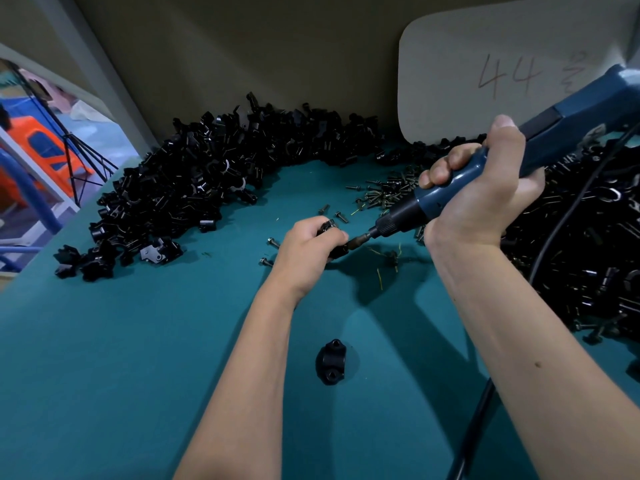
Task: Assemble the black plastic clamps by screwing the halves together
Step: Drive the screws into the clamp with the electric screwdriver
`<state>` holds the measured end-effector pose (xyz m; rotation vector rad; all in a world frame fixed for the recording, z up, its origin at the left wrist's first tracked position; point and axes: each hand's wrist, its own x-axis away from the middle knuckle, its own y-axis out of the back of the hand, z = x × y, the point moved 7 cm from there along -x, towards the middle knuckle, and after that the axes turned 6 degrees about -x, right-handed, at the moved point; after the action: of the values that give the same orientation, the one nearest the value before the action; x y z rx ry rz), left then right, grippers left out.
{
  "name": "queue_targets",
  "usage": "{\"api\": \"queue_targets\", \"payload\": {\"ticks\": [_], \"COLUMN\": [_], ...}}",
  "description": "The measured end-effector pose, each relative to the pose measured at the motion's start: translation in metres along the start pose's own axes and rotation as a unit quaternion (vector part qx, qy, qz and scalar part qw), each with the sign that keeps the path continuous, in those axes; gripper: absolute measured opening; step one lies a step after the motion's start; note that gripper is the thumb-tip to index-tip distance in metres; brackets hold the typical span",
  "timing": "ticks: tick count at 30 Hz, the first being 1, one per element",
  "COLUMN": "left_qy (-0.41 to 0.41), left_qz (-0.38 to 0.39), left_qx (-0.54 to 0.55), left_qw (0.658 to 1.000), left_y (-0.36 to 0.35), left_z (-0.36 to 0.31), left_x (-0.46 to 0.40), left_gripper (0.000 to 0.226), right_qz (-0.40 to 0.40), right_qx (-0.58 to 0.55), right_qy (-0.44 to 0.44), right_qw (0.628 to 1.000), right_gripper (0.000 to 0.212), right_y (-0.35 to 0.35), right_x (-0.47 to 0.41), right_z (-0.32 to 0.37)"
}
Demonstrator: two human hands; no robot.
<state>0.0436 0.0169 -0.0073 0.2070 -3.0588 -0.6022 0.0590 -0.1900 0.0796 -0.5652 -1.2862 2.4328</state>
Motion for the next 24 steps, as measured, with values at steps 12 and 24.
{"api": "queue_targets", "payload": {"ticks": [12, 24], "left_qy": [0.008, 0.012], "left_qz": [0.001, -0.002], "left_qx": [0.027, 0.024], "left_qw": [1.0, 1.0], "left_y": [0.0005, 0.0007], "left_z": [0.0013, 0.0023], "left_x": [0.0011, 0.0007], "left_gripper": [0.029, 0.027], "right_qz": [0.003, 0.007], "right_qx": [-0.01, -0.011], "right_qy": [-0.001, 0.006], "right_qw": [1.0, 1.0], "right_gripper": [0.02, 0.019], "right_y": [0.0007, 0.0012], "right_x": [0.0022, 0.0026], "right_z": [-0.0017, -0.0024]}}
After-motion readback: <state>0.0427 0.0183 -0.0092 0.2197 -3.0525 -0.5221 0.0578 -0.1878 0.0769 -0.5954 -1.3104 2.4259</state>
